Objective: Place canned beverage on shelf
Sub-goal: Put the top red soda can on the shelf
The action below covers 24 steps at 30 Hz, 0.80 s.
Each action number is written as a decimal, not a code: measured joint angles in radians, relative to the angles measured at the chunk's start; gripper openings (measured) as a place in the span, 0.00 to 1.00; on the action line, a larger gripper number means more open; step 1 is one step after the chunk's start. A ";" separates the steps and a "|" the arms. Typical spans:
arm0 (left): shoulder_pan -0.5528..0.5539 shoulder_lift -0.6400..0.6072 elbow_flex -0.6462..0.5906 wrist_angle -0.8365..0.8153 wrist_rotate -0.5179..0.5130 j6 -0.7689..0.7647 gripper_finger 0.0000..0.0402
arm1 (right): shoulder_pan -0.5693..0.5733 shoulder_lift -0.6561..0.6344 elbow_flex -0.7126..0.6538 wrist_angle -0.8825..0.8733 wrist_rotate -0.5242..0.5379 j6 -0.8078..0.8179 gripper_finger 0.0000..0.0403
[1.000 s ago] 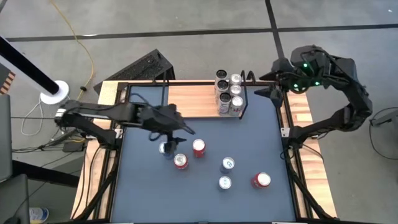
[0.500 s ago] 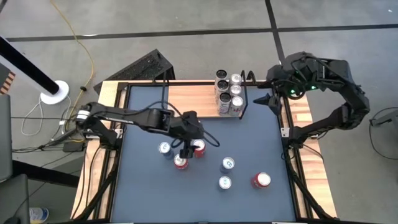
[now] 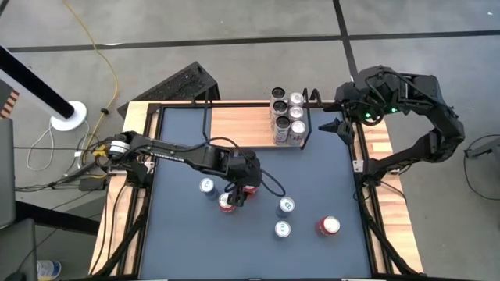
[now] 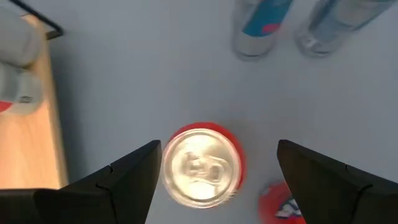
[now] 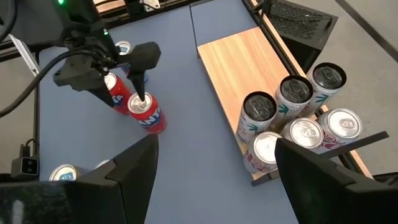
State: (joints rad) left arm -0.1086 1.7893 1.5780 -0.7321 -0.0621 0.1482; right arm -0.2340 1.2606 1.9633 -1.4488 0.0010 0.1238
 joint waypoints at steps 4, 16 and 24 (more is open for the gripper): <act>0.017 0.000 -0.009 0.008 0.008 0.003 0.77 | 0.000 0.000 0.000 -0.001 0.000 0.000 0.76; 0.021 0.093 -0.008 0.004 0.012 0.050 0.77 | 0.000 0.000 0.000 -0.025 -0.001 0.000 0.76; 0.024 0.093 -0.007 -0.025 0.009 0.057 0.77 | 0.000 0.000 0.000 -0.032 -0.001 0.000 0.76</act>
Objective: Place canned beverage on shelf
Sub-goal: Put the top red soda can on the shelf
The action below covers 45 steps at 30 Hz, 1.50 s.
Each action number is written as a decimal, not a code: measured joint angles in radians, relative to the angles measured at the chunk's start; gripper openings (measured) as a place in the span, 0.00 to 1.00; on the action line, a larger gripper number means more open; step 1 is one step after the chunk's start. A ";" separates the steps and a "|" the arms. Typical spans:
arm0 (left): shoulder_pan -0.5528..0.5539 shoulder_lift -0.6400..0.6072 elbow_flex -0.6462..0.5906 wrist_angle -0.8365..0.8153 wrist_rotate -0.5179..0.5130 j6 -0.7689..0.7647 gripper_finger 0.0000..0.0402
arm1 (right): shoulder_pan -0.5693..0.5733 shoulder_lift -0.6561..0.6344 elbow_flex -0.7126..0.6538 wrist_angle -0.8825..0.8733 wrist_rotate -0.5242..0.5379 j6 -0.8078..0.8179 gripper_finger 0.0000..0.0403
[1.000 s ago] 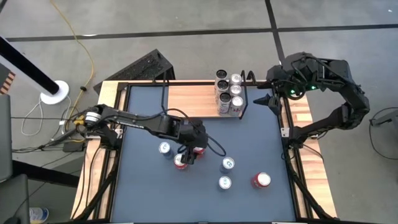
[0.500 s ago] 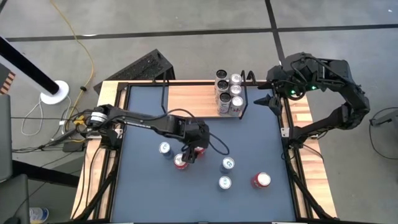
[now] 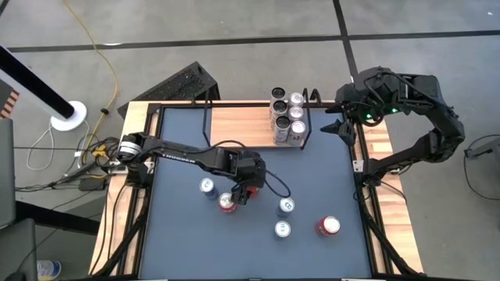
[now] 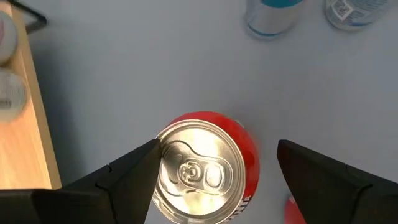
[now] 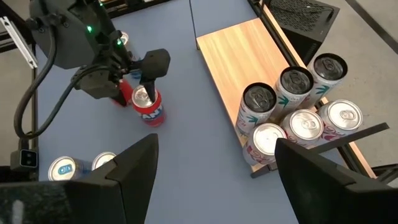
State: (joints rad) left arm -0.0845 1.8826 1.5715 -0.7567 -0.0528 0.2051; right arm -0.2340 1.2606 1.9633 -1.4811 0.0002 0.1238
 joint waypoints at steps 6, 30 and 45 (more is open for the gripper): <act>-0.003 0.004 0.084 -0.046 -0.018 -0.038 0.77 | 0.000 0.003 0.000 0.000 0.000 0.000 0.76; -0.167 -0.407 0.359 -0.505 -0.434 -0.601 0.77 | 0.293 0.319 -0.251 0.426 0.026 -0.280 0.76; -0.318 -0.509 0.358 -0.549 -0.500 -0.747 0.77 | 0.370 0.584 -0.250 0.522 0.028 -0.518 0.76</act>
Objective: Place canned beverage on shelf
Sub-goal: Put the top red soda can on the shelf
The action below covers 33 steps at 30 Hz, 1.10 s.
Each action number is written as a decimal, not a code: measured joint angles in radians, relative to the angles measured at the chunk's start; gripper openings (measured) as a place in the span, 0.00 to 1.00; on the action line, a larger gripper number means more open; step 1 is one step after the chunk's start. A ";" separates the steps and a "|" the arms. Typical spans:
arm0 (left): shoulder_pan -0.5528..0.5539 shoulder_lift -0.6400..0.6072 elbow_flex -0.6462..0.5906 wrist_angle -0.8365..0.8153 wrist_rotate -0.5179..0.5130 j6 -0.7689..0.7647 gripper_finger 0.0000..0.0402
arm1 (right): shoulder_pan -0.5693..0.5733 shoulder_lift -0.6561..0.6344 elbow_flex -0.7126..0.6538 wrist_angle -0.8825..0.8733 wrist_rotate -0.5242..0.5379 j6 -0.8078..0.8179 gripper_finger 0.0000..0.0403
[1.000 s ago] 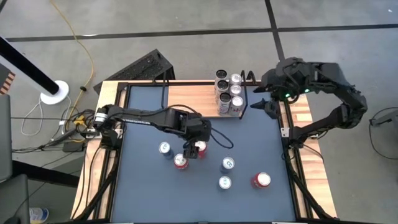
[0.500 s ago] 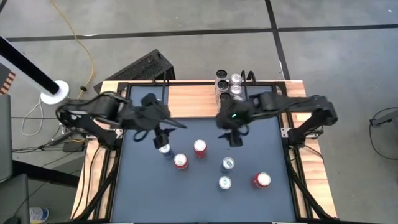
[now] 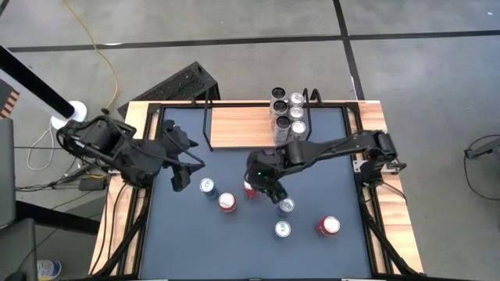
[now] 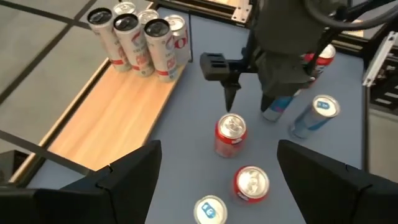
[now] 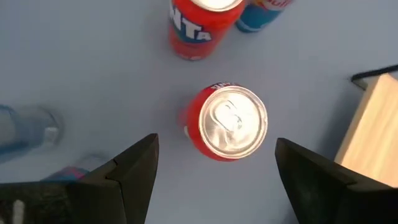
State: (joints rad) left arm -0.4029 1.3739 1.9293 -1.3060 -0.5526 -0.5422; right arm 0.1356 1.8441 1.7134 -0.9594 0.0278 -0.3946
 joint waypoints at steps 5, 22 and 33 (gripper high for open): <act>-0.036 0.000 0.000 -0.020 -0.011 -0.038 0.77 | 0.035 0.012 0.000 0.011 0.049 -0.074 0.76; -0.085 0.010 -0.001 -0.060 -0.073 -0.092 0.77 | 0.043 0.097 0.037 0.096 0.107 -0.348 0.76; -0.085 0.010 -0.001 -0.076 -0.072 -0.117 0.77 | -0.016 0.138 0.039 0.084 -0.001 -0.400 0.76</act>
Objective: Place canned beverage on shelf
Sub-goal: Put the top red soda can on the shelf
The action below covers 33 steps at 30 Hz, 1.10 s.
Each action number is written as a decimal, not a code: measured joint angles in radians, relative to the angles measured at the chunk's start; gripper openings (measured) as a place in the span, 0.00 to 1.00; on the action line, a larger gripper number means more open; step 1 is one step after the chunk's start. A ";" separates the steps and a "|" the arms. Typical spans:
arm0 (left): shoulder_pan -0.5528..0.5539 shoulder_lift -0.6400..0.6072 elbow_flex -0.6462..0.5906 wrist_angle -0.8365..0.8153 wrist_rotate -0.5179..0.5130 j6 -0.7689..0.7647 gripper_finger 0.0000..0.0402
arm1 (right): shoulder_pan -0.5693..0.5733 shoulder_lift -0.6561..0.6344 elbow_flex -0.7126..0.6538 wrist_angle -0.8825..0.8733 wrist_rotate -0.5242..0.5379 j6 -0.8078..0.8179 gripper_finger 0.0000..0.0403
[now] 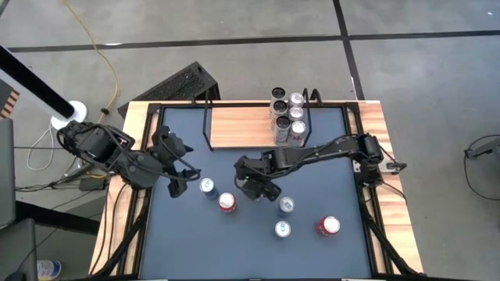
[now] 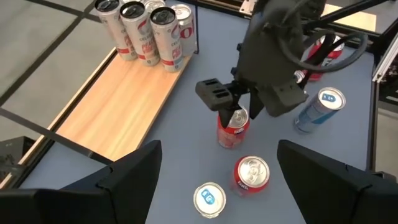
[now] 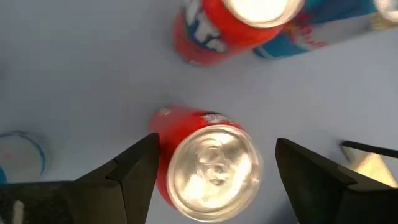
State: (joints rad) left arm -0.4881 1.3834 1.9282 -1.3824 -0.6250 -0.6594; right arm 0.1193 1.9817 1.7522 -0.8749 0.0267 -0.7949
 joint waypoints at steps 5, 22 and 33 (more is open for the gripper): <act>0.000 0.000 0.000 -0.001 0.007 0.000 0.77 | -0.025 0.018 -0.001 -0.015 -0.053 -0.029 0.76; 0.000 0.000 0.000 -0.027 0.011 0.000 0.77 | -0.037 0.035 0.000 -0.070 -0.081 -0.068 0.69; 0.000 0.000 0.000 -0.026 0.010 0.028 0.77 | -0.052 0.032 0.002 -0.082 -0.073 0.207 0.57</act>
State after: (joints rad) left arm -0.4881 1.3834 1.9282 -1.4086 -0.6147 -0.6311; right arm 0.0677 2.0136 1.7546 -0.9569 -0.0468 -0.5878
